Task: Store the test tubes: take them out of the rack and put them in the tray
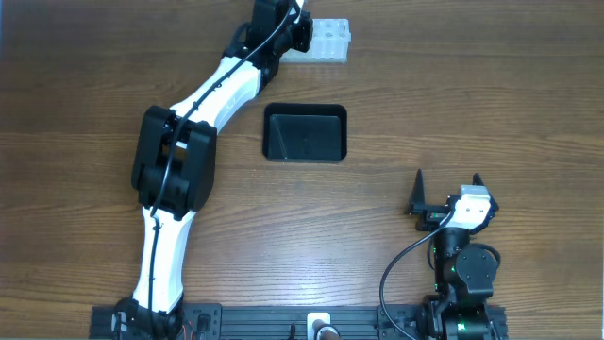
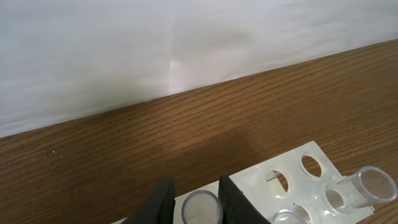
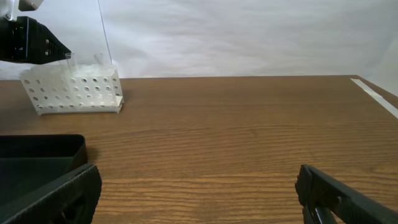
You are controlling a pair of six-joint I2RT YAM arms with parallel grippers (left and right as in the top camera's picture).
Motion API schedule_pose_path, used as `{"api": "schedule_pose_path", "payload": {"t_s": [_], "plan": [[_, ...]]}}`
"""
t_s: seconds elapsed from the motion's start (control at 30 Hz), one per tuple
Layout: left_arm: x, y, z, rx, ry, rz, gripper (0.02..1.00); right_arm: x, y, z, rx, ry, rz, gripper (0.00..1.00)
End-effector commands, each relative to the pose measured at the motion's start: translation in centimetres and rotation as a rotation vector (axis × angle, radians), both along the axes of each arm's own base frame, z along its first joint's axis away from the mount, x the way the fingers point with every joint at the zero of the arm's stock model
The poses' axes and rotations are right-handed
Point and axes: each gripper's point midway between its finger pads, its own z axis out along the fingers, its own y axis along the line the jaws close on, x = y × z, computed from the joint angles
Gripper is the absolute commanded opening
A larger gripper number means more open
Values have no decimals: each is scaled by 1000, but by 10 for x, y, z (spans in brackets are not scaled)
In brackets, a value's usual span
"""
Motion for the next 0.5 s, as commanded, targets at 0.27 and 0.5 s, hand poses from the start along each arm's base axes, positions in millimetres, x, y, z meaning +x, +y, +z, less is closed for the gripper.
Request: {"api": "schedule_pose_path", "payload": {"t_s": [0.27,0.5], "plan": [[0,-2,-17,14,19,-19,169,0,-1,-4,2,9,-3,991],[1,-3,-16,12,12,-19,108,0,-1,-4,3,9,-3,991]]}}
